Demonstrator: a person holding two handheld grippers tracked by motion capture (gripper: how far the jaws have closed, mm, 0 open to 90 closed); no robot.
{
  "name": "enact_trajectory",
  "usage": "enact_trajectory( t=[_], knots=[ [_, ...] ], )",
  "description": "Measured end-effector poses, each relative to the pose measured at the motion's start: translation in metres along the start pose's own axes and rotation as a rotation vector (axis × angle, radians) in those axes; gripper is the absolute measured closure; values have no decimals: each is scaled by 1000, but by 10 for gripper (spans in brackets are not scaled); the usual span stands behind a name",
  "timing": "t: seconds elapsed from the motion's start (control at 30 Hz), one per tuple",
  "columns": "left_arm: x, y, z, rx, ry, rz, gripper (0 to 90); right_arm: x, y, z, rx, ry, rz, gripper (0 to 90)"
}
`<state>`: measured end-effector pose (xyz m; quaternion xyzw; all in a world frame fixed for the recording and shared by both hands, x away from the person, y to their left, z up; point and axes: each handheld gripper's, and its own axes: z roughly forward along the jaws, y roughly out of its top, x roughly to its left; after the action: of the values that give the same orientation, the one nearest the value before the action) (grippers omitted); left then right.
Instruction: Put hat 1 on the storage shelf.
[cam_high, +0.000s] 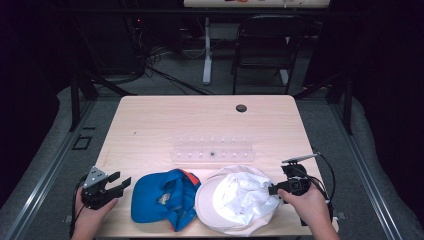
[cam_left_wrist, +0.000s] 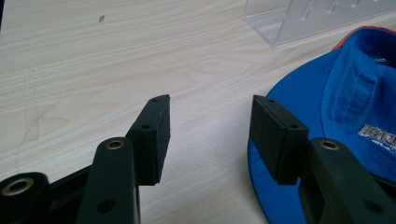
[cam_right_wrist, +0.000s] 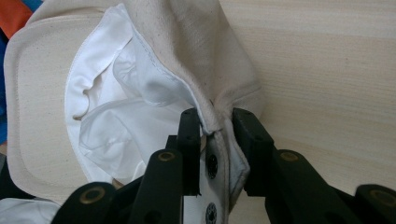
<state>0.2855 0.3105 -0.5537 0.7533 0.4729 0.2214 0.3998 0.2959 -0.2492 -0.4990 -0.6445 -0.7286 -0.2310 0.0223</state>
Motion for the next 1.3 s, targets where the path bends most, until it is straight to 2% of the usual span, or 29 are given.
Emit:
enact_trajectory(
  t=[0.2, 0.37, 0.4, 0.63, 0.7, 0.9, 1.03, 1.1, 1.13, 1.3],
  knots=[
    [0, 0, 0, 0, 0, 1, 491, 2, 2, -2, 18, -3, 3, 781],
    [0, 0, 0, 0, 0, -1, 491, 3, 6, -7, 32, 21, 11, 795],
    [1, 0, -1, 11, -2, 2, 491, 4, 7, -7, 25, 22, 18, 795],
    [1, 0, -1, 9, -1, 1, 491, 5, 10, -15, 20, 40, 22, 798],
    [1, 0, -2, 9, 1, -1, 491, 7, 11, -19, -10, 42, 33, 799],
    [1, 0, -1, 9, 0, 0, 491, 8, 17, -32, 8, 28, 12, 800],
    [1, 0, -2, 11, 0, 1, 491, 7, 18, -40, -5, 7, 21, 800],
    [1, 0, -2, 10, 0, 0, 491, 6, 19, -41, -3, 7, 25, 800],
    [1, -1, -1, -9, 3, -5, 491, 6, 19, -43, -8, 9, 29, 800],
    [2, -1, -3, 10, 5, -3, 491, 4, 20, -53, -16, 19, 30, 800]
  ],
)
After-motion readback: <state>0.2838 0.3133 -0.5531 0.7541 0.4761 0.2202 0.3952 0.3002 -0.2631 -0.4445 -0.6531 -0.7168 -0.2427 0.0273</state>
